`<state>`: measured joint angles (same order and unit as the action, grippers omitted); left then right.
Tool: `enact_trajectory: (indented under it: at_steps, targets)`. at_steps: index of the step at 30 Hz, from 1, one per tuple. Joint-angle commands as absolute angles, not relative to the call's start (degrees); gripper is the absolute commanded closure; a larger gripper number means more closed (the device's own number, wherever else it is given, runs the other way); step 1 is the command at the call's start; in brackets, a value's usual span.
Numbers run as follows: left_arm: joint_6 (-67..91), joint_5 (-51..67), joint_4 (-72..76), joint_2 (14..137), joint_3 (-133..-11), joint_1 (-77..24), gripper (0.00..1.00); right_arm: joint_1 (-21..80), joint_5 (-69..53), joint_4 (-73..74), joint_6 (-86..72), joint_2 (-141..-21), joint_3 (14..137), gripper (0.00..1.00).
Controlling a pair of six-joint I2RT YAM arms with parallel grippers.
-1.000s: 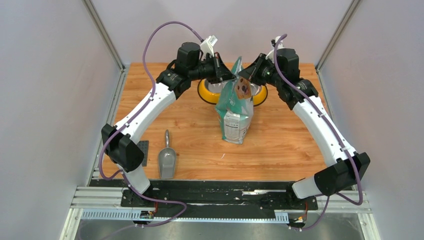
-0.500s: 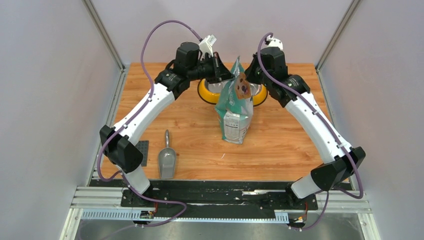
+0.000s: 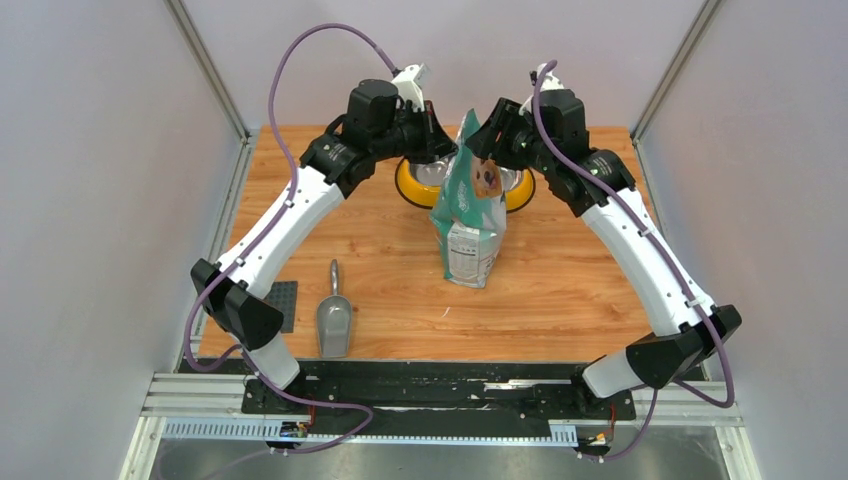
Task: Serve the pet food
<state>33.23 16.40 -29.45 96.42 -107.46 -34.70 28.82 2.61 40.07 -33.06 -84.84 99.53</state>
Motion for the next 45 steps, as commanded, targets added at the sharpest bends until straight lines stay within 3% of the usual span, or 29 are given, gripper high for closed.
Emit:
enact_trajectory:
  at_steps: [1, 11, 16, 22, 25, 30, 32, 36, 38, 39, 40, 41, 45]
  targets:
    - [28.24, 10.43, -33.51, 95.05, -110.47, -34.8, 1.0, 29.09, -4.47, 37.93, -36.95, -83.8, 102.73, 0.5]
    - [27.98, 13.07, -33.4, 94.7, -110.74, -34.75, 1.0, 29.09, -4.08, 37.84, -39.74, -89.13, 105.64, 0.5]
    - [29.31, 15.06, -32.66, 94.62, -110.75, -34.75, 1.0, 29.11, -2.9, 38.22, -40.17, -90.52, 105.54, 0.56]
    - [31.43, 15.3, -31.28, 94.06, -110.65, -34.72, 1.0, 29.08, -1.85, 38.72, -40.13, -89.18, 103.67, 0.82]
    - [31.77, 15.92, -30.43, 94.24, -110.61, -34.78, 1.0, 29.11, -1.29, 38.84, -39.08, -88.9, 103.68, 1.0]
    - [32.11, 18.15, -29.15, 94.28, -109.92, -34.76, 1.0, 29.28, -3.39, 40.34, -36.22, -91.58, 105.92, 0.98]
    - [32.27, 18.56, -28.68, 94.04, -109.52, -34.72, 1.0, 29.91, -2.84, 41.99, -35.49, -93.3, 107.62, 0.79]
    - [32.21, 18.96, -28.31, 93.81, -109.27, -34.8, 1.0, 31.82, 1.0, 44.72, -34.32, -95.52, 109.76, 0.72]
    - [32.01, 18.96, -28.3, 93.78, -109.14, -34.74, 1.0, 32.79, 3.75, 45.72, -33.41, -96.1, 110.38, 0.74]
    - [31.96, 18.88, -28.3, 93.78, -109.15, -34.74, 1.0, 33.1, 4.7, 46.43, -32.73, -96.41, 110.77, 0.81]
    - [31.87, 18.72, -28.41, 93.78, -109.14, -34.77, 1.0, 33.46, 5.92, 47.45, -32.02, -96.99, 111.77, 0.96]
    - [31.76, 18.59, -28.49, 93.78, -109.15, -34.73, 1.0, 33.75, 7.3, 48.78, -31.34, -97.48, 112.74, 1.0]
    - [30.97, 16.94, -29.4, 93.8, -109.15, -34.75, 1.0, 35.4, 15.38, 53.37, -27.03, -99.29, 115.22, 1.0]
